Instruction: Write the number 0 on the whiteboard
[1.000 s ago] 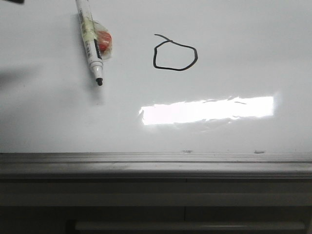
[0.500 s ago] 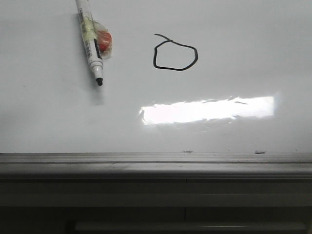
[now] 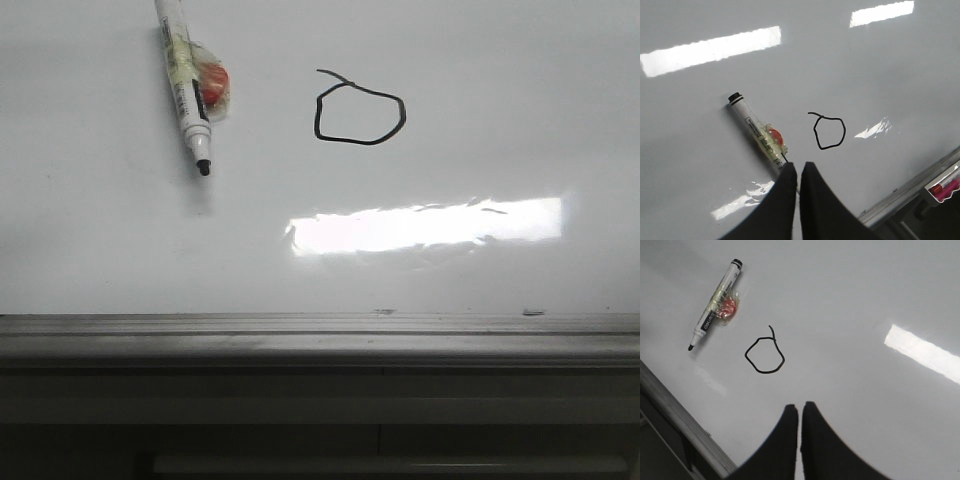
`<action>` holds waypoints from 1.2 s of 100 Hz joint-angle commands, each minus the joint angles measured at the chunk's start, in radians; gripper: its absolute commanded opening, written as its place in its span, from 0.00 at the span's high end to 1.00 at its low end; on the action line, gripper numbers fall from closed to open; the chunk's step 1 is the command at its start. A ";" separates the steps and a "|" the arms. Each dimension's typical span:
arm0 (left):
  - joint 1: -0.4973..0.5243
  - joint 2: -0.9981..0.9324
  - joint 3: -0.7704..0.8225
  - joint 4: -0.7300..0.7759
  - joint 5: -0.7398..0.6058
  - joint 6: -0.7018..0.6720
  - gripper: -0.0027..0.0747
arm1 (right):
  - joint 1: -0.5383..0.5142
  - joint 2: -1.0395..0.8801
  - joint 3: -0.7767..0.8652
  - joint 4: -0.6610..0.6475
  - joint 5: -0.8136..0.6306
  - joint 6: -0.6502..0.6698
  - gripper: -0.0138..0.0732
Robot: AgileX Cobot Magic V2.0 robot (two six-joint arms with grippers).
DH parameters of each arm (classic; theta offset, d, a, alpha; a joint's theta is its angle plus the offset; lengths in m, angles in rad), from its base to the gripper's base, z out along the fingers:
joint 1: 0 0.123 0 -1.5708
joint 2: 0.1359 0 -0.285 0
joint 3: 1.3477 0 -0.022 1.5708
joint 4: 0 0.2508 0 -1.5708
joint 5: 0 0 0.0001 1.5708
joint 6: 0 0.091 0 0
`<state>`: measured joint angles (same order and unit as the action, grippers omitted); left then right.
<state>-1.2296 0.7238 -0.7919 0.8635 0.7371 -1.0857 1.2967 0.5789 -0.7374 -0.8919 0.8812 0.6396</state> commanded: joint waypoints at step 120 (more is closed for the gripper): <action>1.101 -0.684 0.787 -1.043 -0.487 1.280 0.99 | -0.008 0.007 -0.022 -0.061 -0.043 0.003 0.91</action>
<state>-0.1604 0.0328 0.0032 -0.1377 0.2368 0.1965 1.2967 0.5789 -0.7360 -0.8956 0.8812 0.6442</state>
